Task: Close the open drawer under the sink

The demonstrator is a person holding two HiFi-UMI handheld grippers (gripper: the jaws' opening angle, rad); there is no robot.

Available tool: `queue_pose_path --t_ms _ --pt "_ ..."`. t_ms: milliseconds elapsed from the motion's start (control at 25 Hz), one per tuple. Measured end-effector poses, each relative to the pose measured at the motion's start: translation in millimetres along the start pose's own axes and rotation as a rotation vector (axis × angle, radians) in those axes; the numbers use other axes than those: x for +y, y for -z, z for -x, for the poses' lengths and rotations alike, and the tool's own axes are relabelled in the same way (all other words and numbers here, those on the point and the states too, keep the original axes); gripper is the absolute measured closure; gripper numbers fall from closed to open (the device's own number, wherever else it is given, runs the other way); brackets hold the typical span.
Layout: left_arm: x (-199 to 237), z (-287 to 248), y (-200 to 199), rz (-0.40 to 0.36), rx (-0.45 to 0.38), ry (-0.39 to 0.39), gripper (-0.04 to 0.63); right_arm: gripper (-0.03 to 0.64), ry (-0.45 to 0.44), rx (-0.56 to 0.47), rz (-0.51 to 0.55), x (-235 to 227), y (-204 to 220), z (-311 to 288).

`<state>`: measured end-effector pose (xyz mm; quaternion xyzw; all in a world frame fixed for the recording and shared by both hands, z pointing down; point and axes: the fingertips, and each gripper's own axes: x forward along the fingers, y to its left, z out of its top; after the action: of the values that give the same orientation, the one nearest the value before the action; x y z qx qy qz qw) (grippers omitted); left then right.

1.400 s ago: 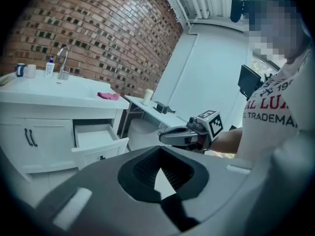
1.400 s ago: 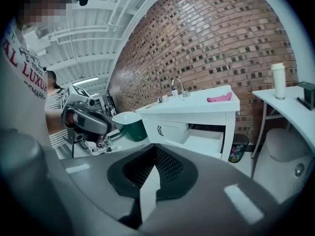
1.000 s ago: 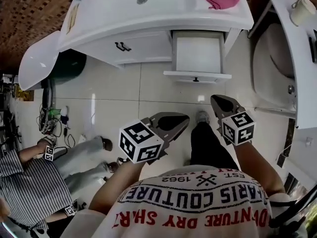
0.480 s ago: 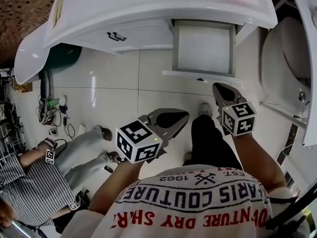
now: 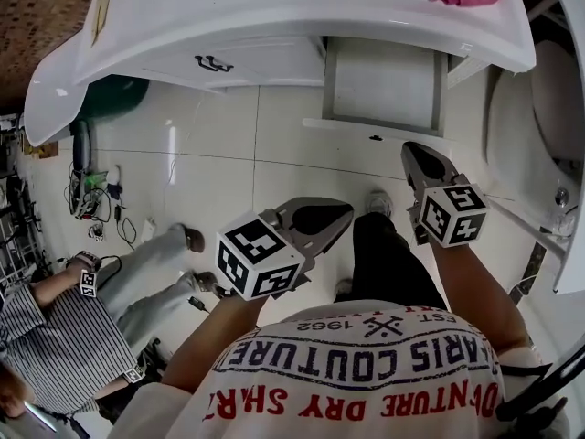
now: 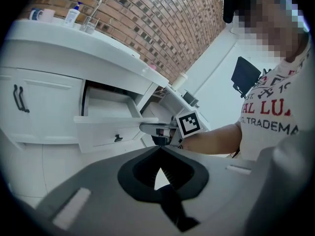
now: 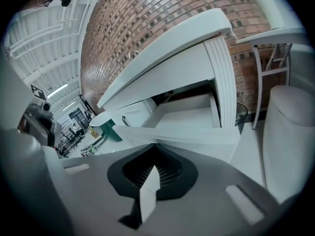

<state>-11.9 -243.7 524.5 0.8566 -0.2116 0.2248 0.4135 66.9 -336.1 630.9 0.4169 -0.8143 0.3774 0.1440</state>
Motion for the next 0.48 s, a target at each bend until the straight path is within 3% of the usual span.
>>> queue_pose_path --t_ms 480 --pt "32 -9 -37 0.012 -0.031 -0.046 0.601 0.611 0.005 -0.045 -0.019 -44 -76 -47"
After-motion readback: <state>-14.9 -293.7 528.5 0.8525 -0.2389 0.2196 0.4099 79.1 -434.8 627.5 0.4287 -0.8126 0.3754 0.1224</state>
